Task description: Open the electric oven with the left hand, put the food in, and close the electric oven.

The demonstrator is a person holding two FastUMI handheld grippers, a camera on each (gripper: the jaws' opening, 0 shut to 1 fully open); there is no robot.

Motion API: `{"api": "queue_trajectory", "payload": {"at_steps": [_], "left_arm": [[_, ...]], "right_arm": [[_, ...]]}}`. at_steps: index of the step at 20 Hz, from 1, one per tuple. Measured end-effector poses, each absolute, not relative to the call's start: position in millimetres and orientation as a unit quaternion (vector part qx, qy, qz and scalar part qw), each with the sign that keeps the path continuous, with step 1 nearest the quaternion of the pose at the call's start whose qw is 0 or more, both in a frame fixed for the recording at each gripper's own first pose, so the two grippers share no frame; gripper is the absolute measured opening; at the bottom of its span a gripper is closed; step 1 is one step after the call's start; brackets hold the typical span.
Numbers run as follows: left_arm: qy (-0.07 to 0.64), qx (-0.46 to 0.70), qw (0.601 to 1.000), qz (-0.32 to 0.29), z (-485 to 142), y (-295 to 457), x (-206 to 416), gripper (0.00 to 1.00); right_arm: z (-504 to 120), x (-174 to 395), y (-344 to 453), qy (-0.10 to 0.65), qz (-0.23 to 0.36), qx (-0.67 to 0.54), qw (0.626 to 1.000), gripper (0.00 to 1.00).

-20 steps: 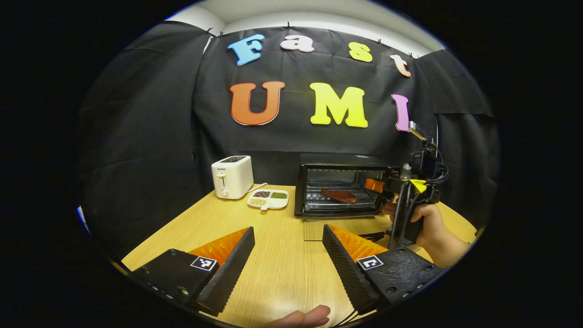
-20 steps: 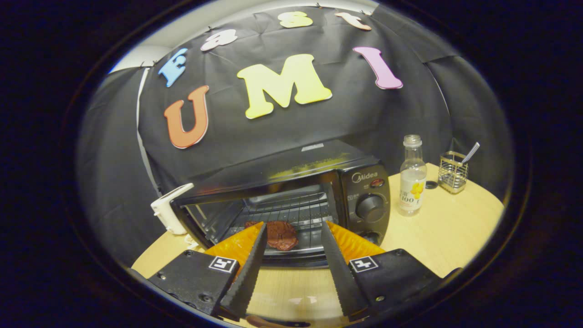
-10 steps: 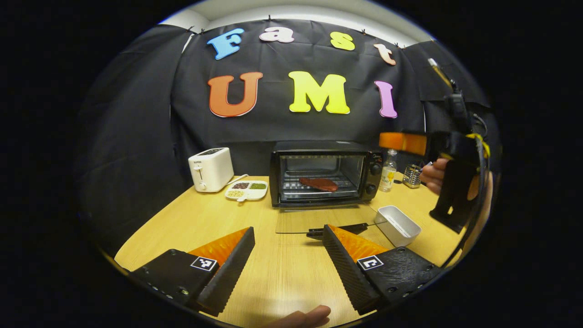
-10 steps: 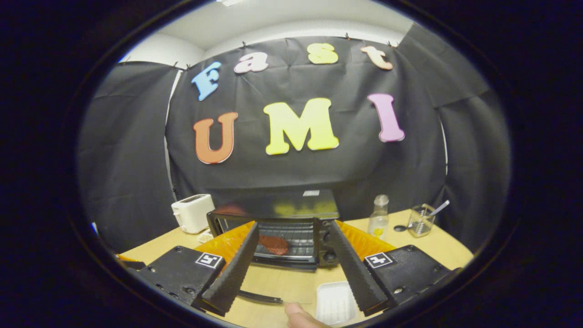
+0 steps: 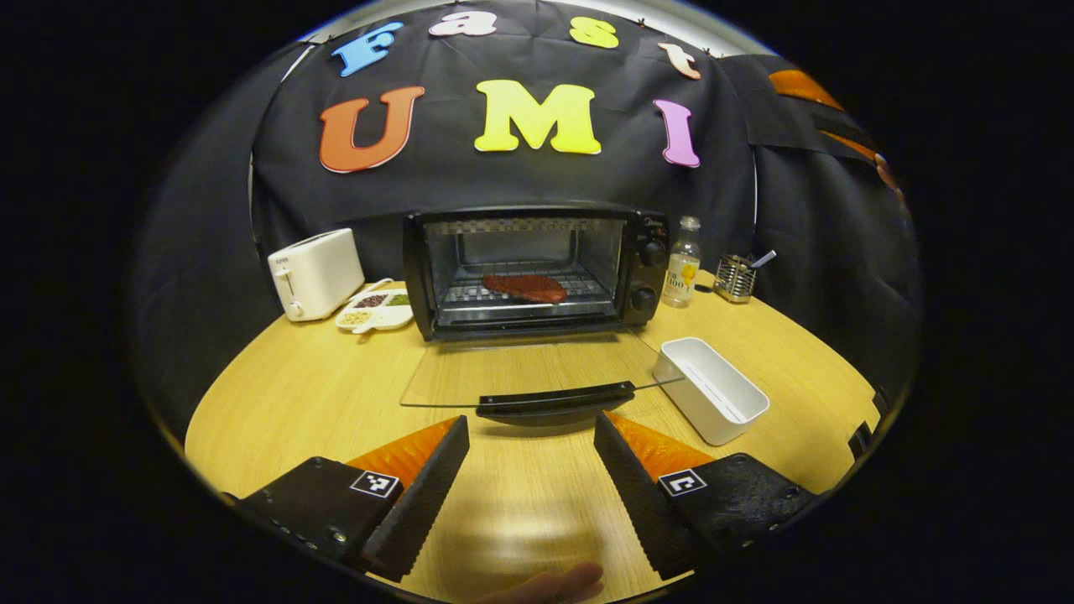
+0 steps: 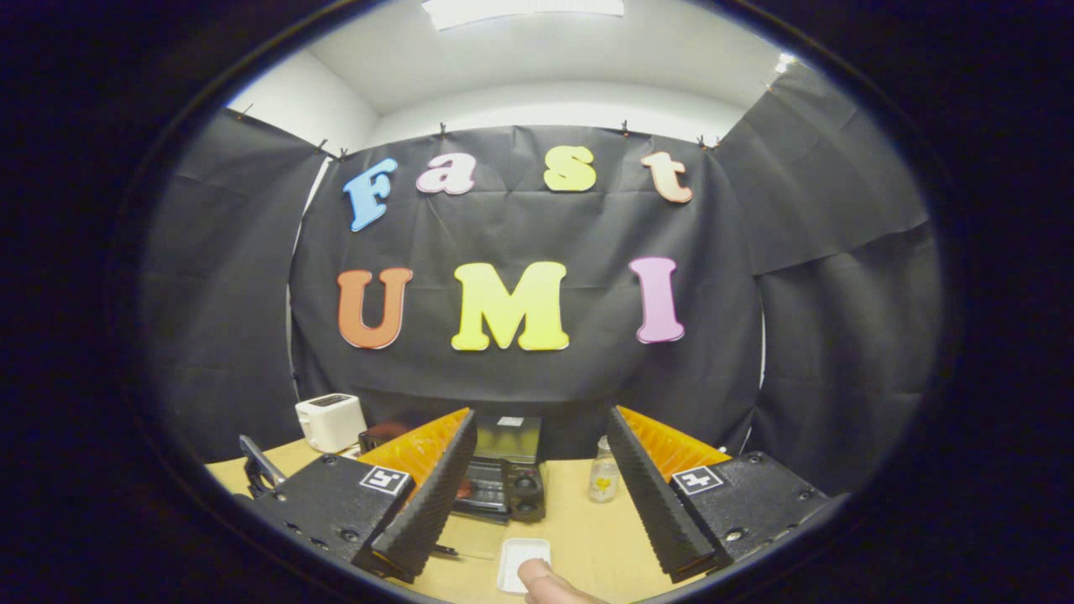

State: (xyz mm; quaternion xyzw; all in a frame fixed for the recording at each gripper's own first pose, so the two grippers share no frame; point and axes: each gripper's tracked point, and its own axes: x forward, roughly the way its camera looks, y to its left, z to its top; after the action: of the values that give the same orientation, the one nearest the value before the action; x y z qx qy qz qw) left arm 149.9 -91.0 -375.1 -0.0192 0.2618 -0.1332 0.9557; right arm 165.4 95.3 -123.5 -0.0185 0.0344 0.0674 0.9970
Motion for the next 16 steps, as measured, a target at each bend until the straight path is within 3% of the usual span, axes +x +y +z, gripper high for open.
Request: {"api": "queue_trajectory", "payload": {"at_steps": [12,16], "left_arm": [[0.377,-0.05,0.915,-0.133,-440,-129,177,0.95],[0.36,-0.048,0.926,-0.107,-437,-112,195,0.97]], "right_arm": [[-116,142,34,0.041,0.054,-0.019,0.998,0.98],[-119,138,16,0.041,0.034,-0.034,0.998,0.99]]}}
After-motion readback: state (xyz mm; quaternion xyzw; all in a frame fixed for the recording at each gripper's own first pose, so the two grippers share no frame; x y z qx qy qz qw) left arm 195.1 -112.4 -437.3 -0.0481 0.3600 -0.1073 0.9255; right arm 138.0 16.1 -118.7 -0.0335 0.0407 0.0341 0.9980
